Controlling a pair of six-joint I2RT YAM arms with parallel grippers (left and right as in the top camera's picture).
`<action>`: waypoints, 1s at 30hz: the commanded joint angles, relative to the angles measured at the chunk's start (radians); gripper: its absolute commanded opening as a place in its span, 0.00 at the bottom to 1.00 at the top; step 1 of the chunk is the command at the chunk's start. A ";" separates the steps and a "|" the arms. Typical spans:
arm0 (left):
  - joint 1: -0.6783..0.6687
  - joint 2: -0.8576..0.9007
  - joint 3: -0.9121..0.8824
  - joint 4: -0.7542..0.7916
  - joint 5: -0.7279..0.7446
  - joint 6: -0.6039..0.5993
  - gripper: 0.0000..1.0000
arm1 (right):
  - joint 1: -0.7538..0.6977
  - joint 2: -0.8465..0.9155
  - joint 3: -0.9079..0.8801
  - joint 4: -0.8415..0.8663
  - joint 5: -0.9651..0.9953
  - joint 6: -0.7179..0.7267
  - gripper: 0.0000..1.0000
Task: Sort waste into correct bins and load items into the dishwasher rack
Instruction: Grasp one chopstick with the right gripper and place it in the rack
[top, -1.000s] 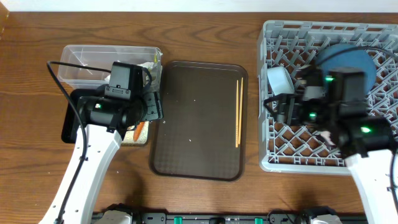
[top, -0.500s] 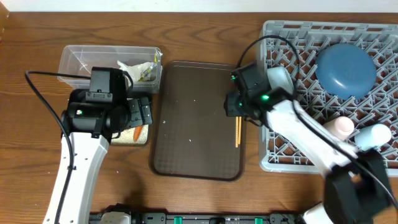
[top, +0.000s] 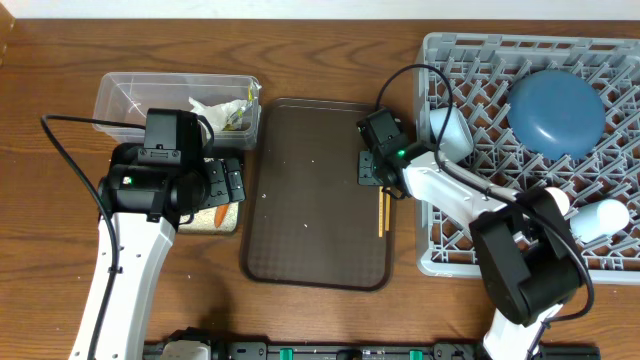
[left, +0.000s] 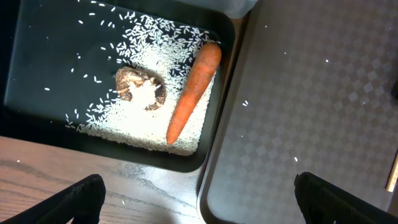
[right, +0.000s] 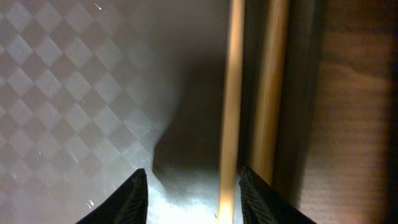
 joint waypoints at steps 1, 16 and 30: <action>0.004 -0.006 0.009 -0.003 -0.012 0.010 0.98 | 0.002 0.051 0.007 0.002 0.010 0.013 0.32; 0.004 -0.006 0.009 -0.003 -0.012 0.010 0.98 | 0.003 0.037 0.015 -0.020 0.010 -0.005 0.01; 0.004 -0.006 0.009 -0.003 -0.012 0.010 0.98 | -0.051 -0.455 0.027 -0.190 -0.083 -0.248 0.01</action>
